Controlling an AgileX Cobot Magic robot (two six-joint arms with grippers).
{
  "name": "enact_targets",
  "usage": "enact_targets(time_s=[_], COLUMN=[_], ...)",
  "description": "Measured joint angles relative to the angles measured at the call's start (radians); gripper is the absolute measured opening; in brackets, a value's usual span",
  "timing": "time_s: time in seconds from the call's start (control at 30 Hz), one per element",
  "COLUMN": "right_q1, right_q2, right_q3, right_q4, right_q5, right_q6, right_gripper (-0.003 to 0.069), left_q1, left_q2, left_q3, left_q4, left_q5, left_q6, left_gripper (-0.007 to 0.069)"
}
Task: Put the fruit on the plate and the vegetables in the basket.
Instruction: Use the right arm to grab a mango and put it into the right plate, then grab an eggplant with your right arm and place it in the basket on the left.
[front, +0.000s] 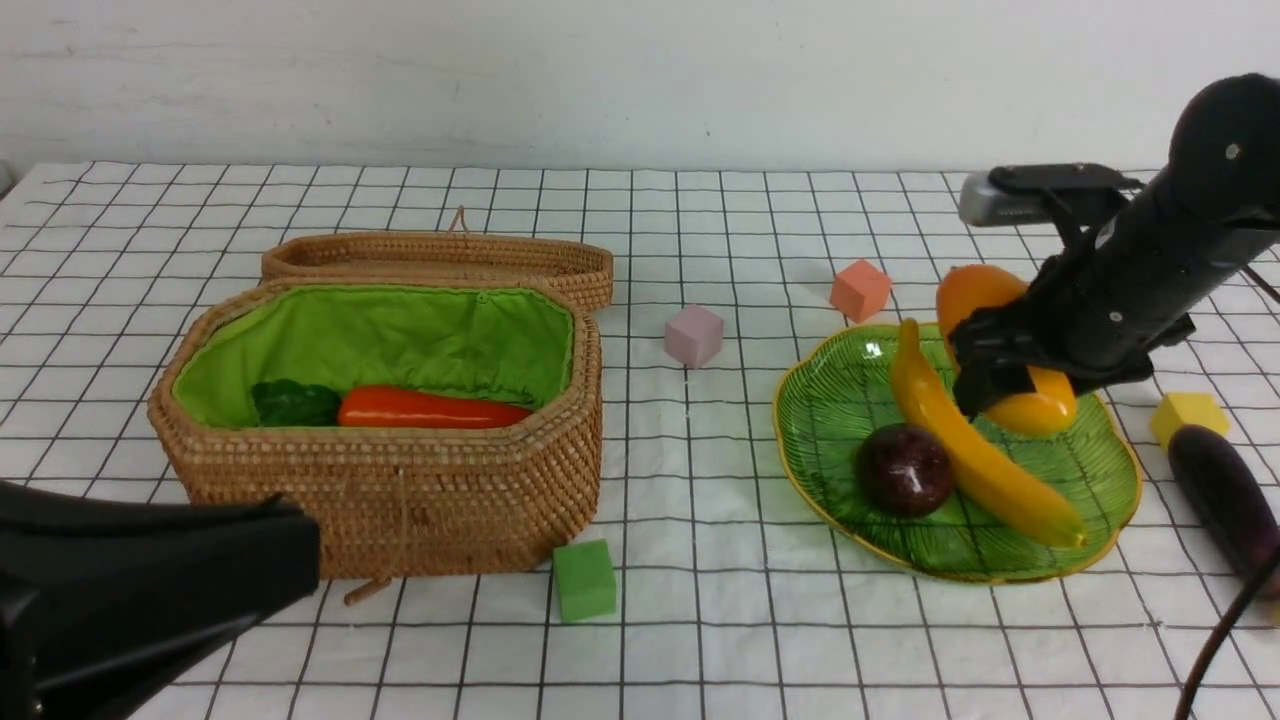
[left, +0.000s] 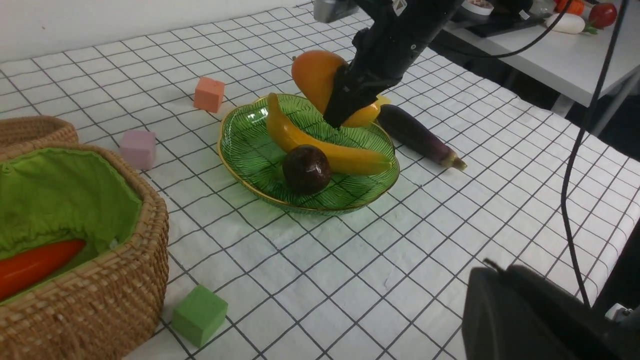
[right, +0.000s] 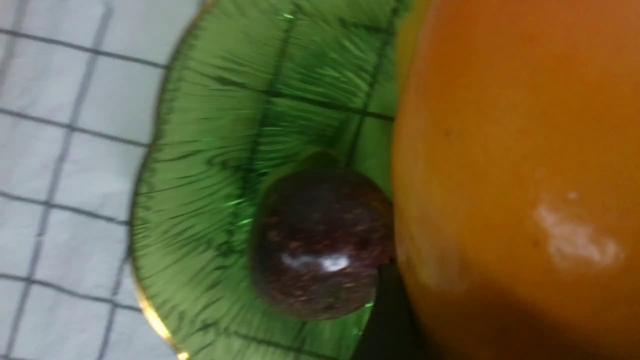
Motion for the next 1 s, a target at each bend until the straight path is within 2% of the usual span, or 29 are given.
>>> enact_targets(time_s=[0.13,0.2,0.23,0.27,0.33,0.53,0.6,0.7,0.77,0.87,1.0], right_q1=[-0.01,-0.01,-0.01,-0.01,-0.01,-0.011,-0.035,-0.096,-0.181,-0.268,-0.311], right_q2=[0.039,0.055,0.055,0.052,0.037,-0.069,-0.128,-0.141,-0.128,-0.079,-0.022], right_q3=[0.0,0.0,0.0,0.0,0.0,0.0,0.0,0.014,0.059,0.152,0.197], right_q4=[-0.1,-0.143,-0.145,-0.163,-0.163,-0.205,-0.262,-0.296,-0.286,-0.228,-0.19], right_q5=[-0.013,-0.02,-0.02,-0.018,-0.009,0.049,0.095,0.127,0.13,0.054,-0.052], right_q6=[0.076,0.124,0.128,0.16,0.191,0.238,0.283,0.325,0.335,0.323,0.278], right_gripper=[0.0526,0.0613,0.062,0.0664,0.0678,0.0632,0.0584,0.0548,0.0531,0.0527,0.0525], left_q1=[0.0,0.0,0.0,0.0,0.0,0.0,0.0,0.0,0.0,0.0,0.0], left_q2=[0.0,0.0,0.0,0.0,0.0,0.0,0.0,0.0,0.0,0.0,0.0], left_q3=[0.0,0.0,0.0,0.0,0.0,0.0,0.0,0.0,0.0,0.0,0.0], left_q4=[-0.002,-0.002,-0.002,-0.002,-0.002,-0.002,-0.003,-0.004,-0.003,-0.004,-0.004], left_q5=[0.0,0.0,0.0,0.0,0.0,0.0,0.0,0.0,0.001,0.015,0.033], left_q6=[0.0,-0.002,-0.002,-0.002,-0.002,-0.002,-0.002,-0.002,-0.002,-0.002,-0.002], left_gripper=[-0.0003,-0.0002,-0.0002,-0.0001,0.0,0.0003,0.0004,0.0006,0.0007,0.0008,0.0008])
